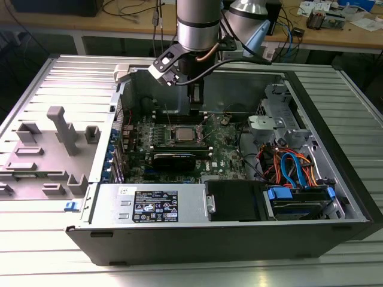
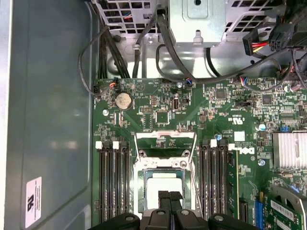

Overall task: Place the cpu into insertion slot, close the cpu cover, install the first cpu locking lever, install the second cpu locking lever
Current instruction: 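Close the cpu cover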

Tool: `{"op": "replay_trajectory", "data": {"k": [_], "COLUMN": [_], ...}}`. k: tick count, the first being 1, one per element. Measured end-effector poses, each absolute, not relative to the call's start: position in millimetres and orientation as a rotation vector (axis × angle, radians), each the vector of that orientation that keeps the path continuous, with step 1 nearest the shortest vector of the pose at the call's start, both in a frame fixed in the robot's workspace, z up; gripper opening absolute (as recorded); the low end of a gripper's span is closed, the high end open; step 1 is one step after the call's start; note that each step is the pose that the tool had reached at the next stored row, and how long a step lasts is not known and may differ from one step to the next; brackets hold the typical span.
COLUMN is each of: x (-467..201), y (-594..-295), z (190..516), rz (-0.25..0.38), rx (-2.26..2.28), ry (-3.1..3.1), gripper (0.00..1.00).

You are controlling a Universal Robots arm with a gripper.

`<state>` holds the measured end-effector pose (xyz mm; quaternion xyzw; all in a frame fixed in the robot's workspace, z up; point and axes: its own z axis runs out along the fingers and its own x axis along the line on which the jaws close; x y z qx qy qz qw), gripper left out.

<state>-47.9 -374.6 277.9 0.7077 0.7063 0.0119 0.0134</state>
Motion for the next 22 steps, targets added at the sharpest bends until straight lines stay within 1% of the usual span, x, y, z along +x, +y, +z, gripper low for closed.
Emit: {"op": "replay_trajectory", "data": {"k": [22], "x": [-31], "y": [-374], "z": [278], "rz": [0.037], "rx": [2.205], "ry": [2.2], "gripper": [0.11]}}
